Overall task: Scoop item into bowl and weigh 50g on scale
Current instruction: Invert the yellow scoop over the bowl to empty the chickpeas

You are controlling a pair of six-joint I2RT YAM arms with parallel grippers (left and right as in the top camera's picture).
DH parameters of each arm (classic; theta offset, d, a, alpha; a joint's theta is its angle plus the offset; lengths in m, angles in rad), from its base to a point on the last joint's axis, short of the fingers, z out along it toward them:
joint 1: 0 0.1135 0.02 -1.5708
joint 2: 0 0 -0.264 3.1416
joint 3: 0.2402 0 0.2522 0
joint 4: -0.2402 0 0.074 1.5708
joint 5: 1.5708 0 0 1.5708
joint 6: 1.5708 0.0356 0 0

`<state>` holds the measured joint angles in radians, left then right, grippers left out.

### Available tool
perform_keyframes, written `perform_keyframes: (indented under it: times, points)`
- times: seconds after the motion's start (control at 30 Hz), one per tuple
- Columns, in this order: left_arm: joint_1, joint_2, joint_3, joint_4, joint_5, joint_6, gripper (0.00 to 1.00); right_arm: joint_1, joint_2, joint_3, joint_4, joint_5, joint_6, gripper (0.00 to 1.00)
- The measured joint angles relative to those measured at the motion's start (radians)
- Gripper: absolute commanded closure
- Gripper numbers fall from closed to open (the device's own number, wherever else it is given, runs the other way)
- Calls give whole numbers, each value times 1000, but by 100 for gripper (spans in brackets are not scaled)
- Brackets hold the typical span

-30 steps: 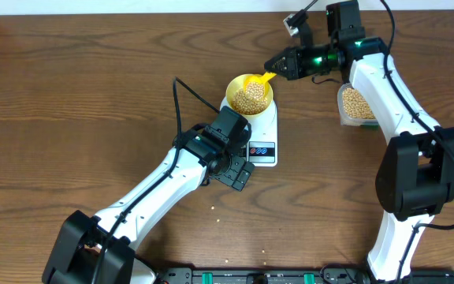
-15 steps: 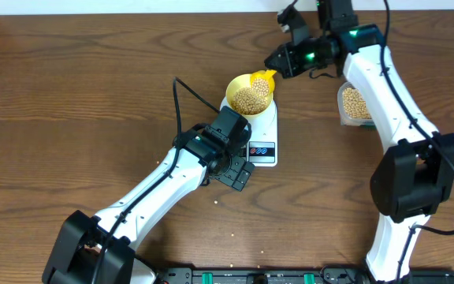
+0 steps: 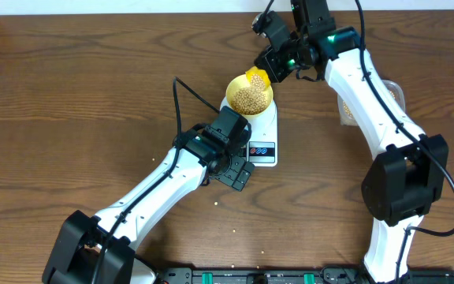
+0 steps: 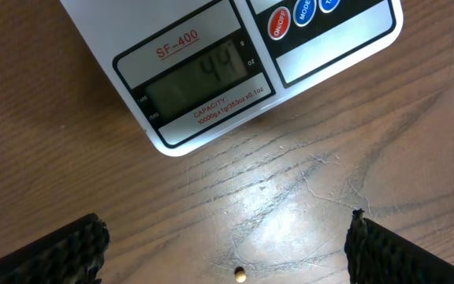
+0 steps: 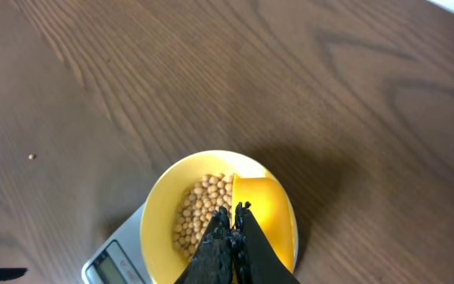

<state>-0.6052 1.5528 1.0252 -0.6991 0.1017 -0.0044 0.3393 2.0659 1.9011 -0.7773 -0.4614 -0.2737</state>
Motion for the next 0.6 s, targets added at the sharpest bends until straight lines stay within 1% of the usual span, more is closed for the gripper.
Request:
perform_keyframes:
  times: [0.3, 0.43, 0.6]
  points:
    - [0, 0, 0, 0, 0, 0, 2, 28, 0, 0, 12, 5, -7, 99]
    - [0, 0, 0, 0, 0, 0, 2, 24, 0, 0, 18, -47, 16, 99]
    - [0, 0, 0, 0, 0, 0, 2, -11, 0, 0, 19, -131, 83, 99]
